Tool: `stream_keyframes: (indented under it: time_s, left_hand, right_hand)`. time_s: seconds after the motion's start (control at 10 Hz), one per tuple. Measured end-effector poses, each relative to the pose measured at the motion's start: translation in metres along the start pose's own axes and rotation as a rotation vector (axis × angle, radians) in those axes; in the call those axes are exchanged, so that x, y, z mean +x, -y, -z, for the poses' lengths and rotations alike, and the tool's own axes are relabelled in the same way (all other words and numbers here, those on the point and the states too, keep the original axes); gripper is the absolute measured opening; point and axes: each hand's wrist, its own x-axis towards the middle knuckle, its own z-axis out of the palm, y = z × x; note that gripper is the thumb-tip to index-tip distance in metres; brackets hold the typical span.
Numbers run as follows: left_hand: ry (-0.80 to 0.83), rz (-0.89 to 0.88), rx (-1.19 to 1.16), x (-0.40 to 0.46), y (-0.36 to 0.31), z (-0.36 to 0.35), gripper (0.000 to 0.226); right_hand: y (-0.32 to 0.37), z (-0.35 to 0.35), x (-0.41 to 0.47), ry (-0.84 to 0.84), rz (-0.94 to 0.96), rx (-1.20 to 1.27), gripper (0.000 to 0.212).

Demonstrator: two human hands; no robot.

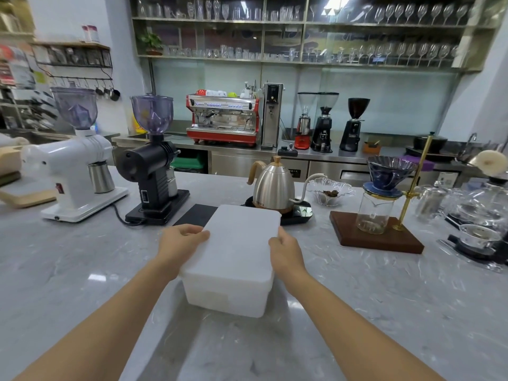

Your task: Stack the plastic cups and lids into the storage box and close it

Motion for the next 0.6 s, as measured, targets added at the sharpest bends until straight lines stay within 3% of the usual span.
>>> stream_keyframes:
  time_s: [0.2, 0.3, 0.5, 0.6]
  left_hand:
    - [-0.064, -0.042, 0.041, 0.002, 0.001, -0.019, 0.005]
    - [-0.105, -0.123, 0.211, 0.003, -0.002, -0.022, 0.007]
    - [-0.193, -0.467, 0.781, -0.005, -0.012, -0.023, 0.015]
    - [-0.197, -0.640, 0.994, -0.009, -0.022, -0.024, 0.020]
  right_hand:
    - [-0.005, 0.010, 0.012, 0.015, 0.000, -0.009, 0.047]
    - [-0.007, 0.014, 0.017, 0.028, 0.003, -0.056, 0.042]
    - [-0.005, 0.022, 0.016, -0.003, 0.013, -0.181, 0.029]
    - [0.001, 0.040, 0.007, -0.184, 0.160, -0.322, 0.022]
